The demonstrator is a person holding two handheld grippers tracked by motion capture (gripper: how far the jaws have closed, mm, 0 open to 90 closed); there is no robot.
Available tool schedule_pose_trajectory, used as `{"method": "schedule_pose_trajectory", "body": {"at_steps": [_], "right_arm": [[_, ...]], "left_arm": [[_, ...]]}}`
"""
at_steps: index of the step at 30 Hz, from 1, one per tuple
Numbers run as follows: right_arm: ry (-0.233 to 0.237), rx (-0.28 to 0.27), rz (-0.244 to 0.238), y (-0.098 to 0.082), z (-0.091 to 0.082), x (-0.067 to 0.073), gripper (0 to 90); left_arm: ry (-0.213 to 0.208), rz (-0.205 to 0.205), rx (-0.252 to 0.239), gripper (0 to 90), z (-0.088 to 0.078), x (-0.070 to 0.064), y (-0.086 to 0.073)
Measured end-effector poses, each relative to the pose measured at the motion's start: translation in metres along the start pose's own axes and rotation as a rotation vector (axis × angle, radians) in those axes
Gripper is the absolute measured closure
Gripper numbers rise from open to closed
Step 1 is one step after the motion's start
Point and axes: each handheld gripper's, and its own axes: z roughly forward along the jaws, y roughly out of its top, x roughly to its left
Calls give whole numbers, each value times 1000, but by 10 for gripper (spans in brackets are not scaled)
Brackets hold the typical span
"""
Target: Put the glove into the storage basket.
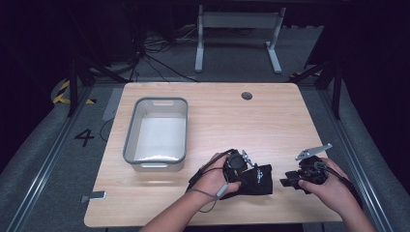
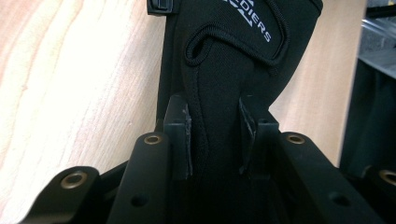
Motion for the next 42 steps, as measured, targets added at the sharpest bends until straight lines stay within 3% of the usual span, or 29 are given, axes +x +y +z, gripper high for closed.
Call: {"method": "schedule_pose_trajectory", "body": {"at_steps": [5,11,16,31,32,34,42], "right_arm": [[6,-1,-3,3,1,0,592],[10,0,-10,8,3,-2,594],[20,3,-20,14,6,0,594],[46,0,-52,29,14,3,597],[49,3,-52,29,14,3,597],[48,3,-53,29,14,3,597],[55,5,-59,36,18,3,601]], "left_arm": [[-14,-10,-9,683,-14,-4,0],[4,-30,-32,682,-35,-5,-3],[8,-86,-61,682,-48,-4,-5],[60,-174,-143,681,-91,15,-13],[49,-204,-160,681,-97,18,-14],[58,-221,-170,680,-103,20,-15],[86,-259,-183,681,-120,31,-19]]}}
